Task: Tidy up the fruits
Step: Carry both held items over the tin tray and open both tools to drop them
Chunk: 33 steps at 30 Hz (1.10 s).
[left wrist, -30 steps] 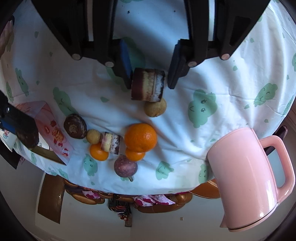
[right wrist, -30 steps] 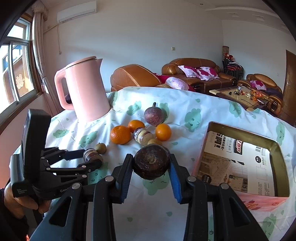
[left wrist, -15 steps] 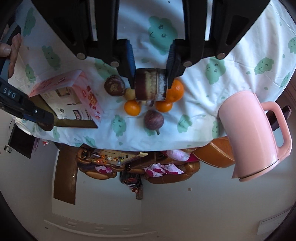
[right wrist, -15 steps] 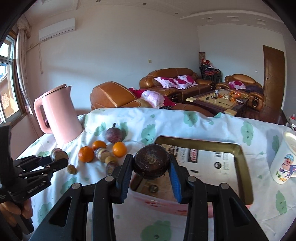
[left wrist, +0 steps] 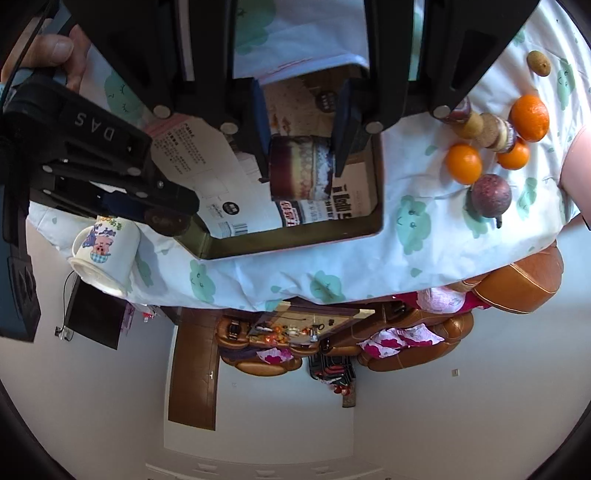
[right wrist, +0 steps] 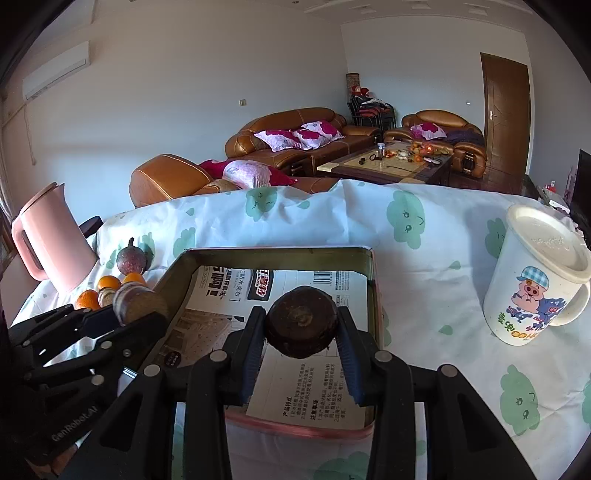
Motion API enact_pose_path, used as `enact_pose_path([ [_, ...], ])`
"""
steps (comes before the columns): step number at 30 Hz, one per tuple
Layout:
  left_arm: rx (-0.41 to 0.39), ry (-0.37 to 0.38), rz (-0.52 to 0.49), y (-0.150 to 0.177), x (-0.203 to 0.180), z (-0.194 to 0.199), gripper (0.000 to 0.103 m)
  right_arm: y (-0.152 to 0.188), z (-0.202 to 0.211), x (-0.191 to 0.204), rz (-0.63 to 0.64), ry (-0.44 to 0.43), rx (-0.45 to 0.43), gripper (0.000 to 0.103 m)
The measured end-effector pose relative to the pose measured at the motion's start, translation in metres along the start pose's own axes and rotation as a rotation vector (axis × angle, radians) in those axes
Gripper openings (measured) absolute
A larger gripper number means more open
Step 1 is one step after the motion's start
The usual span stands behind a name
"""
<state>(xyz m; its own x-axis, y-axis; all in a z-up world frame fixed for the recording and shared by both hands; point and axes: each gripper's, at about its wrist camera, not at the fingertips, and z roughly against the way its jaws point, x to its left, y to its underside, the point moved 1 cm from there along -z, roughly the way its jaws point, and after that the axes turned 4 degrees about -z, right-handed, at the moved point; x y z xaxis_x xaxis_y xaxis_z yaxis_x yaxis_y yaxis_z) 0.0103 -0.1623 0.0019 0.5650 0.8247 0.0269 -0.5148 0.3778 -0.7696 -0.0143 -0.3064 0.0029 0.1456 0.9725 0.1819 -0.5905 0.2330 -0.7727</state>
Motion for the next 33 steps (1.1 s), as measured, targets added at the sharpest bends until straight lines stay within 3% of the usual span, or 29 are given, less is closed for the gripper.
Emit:
enact_pose_path([
  [10, 0.061, -0.008, 0.014, 0.008, -0.005, -0.025, 0.031, 0.005, -0.013, -0.003, -0.008, -0.013, 0.051, 0.041],
  [15, 0.048, -0.012, 0.015, 0.009, -0.006, -0.023, 0.033, 0.006, -0.013, -0.004, -0.023, -0.036, 0.048, 0.041],
  [16, 0.039, -0.024, 0.015, 0.009, -0.007, -0.021, 0.036, 0.006, -0.013, -0.006, -0.034, -0.043, 0.048, 0.043],
  [20, -0.028, -0.095, 0.018, 0.011, -0.008, -0.002, 0.09, 0.004, -0.005, -0.01, -0.082, -0.081, -0.006, 0.051],
  [23, -0.103, -0.136, 0.003, 0.01, -0.01, 0.015, 0.103, 0.001, 0.012, -0.013, -0.1, -0.069, -0.121, 0.059],
  [25, -0.138, -0.161, 0.01, 0.009, -0.006, 0.023, 0.103, 0.001, 0.022, -0.015, -0.112, -0.04, -0.2, 0.083],
  [28, -0.147, -0.184, 0.022, 0.011, 0.0, 0.026, 0.103, -0.001, 0.033, -0.017, -0.118, -0.001, -0.285, 0.084],
  [33, -0.141, -0.259, 0.009, 0.015, 0.007, 0.024, 0.103, -0.002, 0.033, -0.018, -0.108, 0.058, -0.313, 0.084],
])
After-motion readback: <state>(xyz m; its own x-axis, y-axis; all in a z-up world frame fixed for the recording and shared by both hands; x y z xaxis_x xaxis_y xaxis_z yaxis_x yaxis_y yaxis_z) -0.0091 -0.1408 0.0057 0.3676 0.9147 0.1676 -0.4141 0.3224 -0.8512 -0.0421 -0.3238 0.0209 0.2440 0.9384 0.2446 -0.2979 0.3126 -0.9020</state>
